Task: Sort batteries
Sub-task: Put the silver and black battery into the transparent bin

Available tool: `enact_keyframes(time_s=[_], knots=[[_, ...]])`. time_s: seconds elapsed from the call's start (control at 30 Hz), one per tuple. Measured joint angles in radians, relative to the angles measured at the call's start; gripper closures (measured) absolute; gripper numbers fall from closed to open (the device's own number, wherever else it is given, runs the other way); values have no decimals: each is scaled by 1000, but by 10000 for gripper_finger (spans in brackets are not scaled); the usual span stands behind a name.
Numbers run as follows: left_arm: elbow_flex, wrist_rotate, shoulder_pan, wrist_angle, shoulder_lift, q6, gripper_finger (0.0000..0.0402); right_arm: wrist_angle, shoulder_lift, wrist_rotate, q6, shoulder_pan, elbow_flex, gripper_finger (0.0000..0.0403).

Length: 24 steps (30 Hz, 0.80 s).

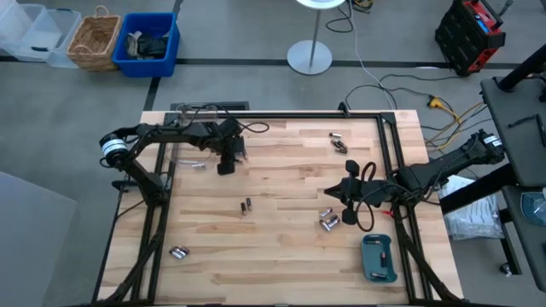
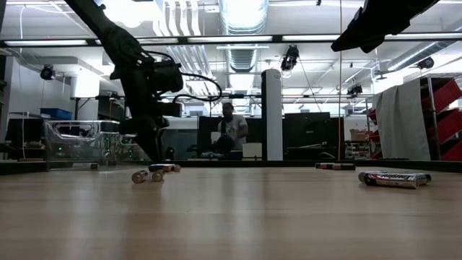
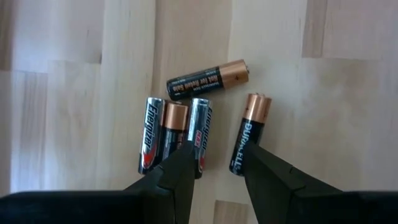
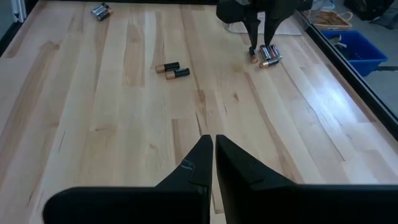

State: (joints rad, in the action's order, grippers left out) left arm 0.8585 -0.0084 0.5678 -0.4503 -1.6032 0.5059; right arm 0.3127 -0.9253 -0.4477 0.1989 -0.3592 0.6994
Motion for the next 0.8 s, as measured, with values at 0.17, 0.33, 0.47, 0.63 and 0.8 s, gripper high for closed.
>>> enact_keyframes(time_s=[0.17, 0.33, 0.47, 0.63, 0.8], knots=[[0, 0, 0, 5, 0, 6, 286, 0, 0, 0, -2, 0, 0, 390], [-5, -1, 0, 11, 0, 13, 286, 0, 0, 0, -2, 0, 0, 390], [-5, -1, 0, 14, 0, 13, 286, 0, 0, 0, -2, 0, 0, 390], [-5, -9, 4, 23, 0, 25, 286, 0, 0, 0, -2, 0, 0, 390], [-5, -10, 6, 39, 0, 25, 286, 1, 0, 0, -1, 0, 0, 390]])
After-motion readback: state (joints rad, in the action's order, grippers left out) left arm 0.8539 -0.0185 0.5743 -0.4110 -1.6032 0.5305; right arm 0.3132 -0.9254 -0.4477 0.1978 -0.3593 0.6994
